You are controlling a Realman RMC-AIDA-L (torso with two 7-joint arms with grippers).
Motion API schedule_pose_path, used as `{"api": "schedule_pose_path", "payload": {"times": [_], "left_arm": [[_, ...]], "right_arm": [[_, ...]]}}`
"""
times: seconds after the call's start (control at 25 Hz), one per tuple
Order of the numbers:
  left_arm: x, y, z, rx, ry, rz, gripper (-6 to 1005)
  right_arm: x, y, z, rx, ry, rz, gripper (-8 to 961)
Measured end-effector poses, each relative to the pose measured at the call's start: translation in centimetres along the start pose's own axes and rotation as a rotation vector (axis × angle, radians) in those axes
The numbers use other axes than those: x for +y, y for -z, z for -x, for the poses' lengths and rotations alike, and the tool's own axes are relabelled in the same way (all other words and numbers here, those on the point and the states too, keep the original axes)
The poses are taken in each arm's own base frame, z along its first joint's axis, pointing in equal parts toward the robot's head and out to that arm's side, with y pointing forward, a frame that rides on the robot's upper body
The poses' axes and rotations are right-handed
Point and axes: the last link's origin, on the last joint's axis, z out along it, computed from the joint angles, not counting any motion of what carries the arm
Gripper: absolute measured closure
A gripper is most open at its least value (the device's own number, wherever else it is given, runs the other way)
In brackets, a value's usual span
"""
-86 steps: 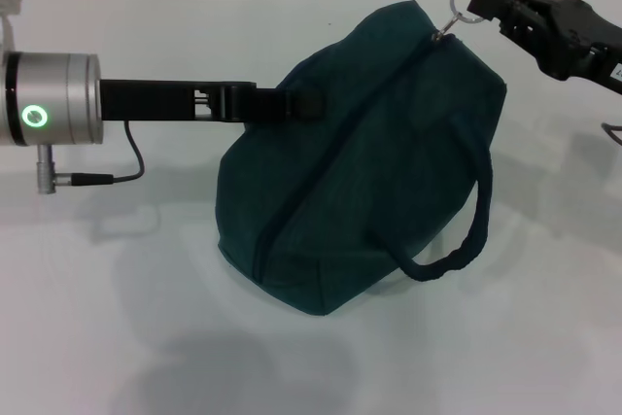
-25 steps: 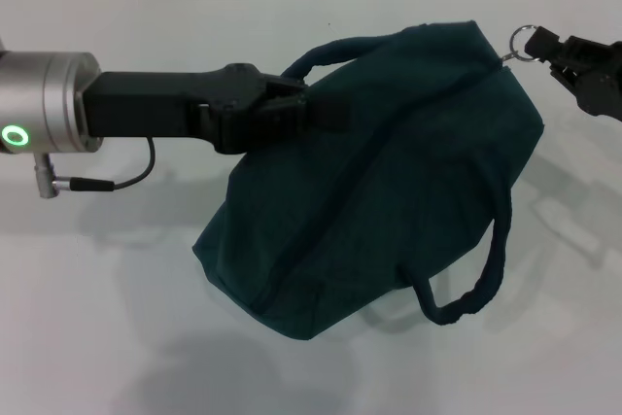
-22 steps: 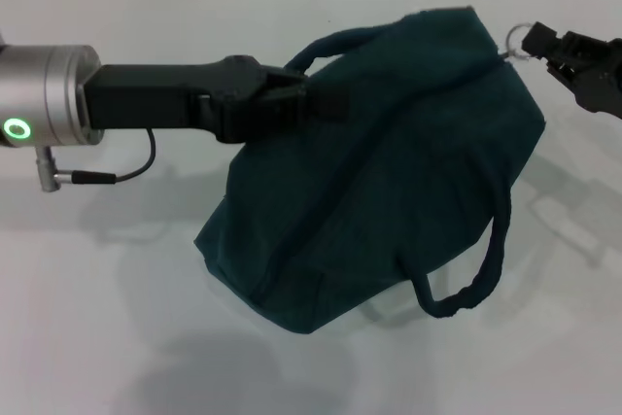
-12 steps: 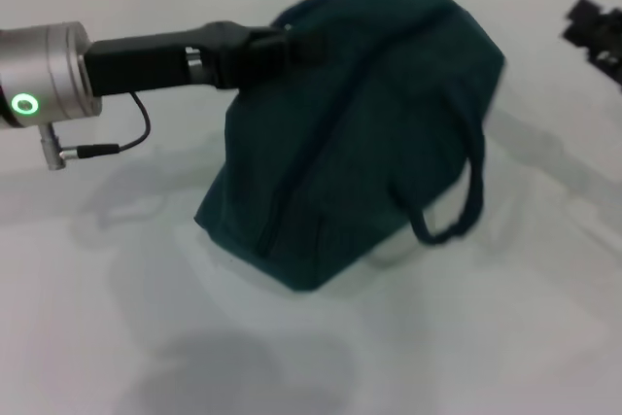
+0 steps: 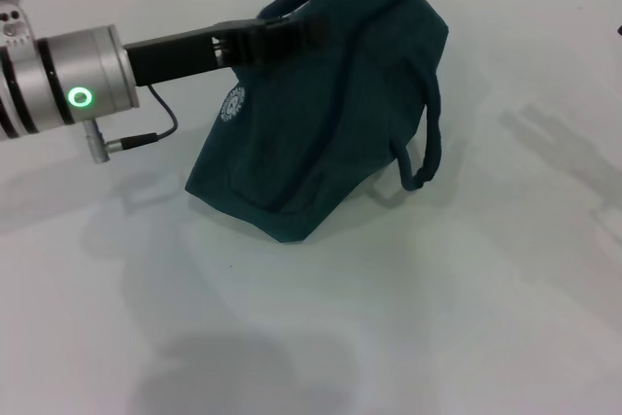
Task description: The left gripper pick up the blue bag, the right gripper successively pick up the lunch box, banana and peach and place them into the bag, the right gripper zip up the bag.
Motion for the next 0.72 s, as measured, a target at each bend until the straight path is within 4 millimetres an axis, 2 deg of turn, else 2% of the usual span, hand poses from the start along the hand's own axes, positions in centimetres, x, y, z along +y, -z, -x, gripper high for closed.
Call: {"api": "schedule_pose_path", "payload": {"times": [0.2, 0.44, 0.64, 0.72], "left_arm": [[0.4, 0.3, -0.7, 0.091, 0.032, 0.025, 795], [0.8, 2.5, -2.1, 0.248, 0.053, 0.06, 569], [2.4, 4.7, -3.2, 0.215, -0.017, 0.184, 369], [3.7, 6.0, -3.1, 0.15, -0.07, 0.267, 311]], "right_arm": [[0.6, 0.1, -0.1, 0.011, 0.045, 0.04, 209], [2.3, -0.1, -0.5, 0.037, 0.168, 0.164, 180], [4.8, -0.9, -1.4, 0.086, 0.317, 0.36, 179], [5.4, -1.6, -2.3, 0.161, 0.38, 0.421, 178]]}}
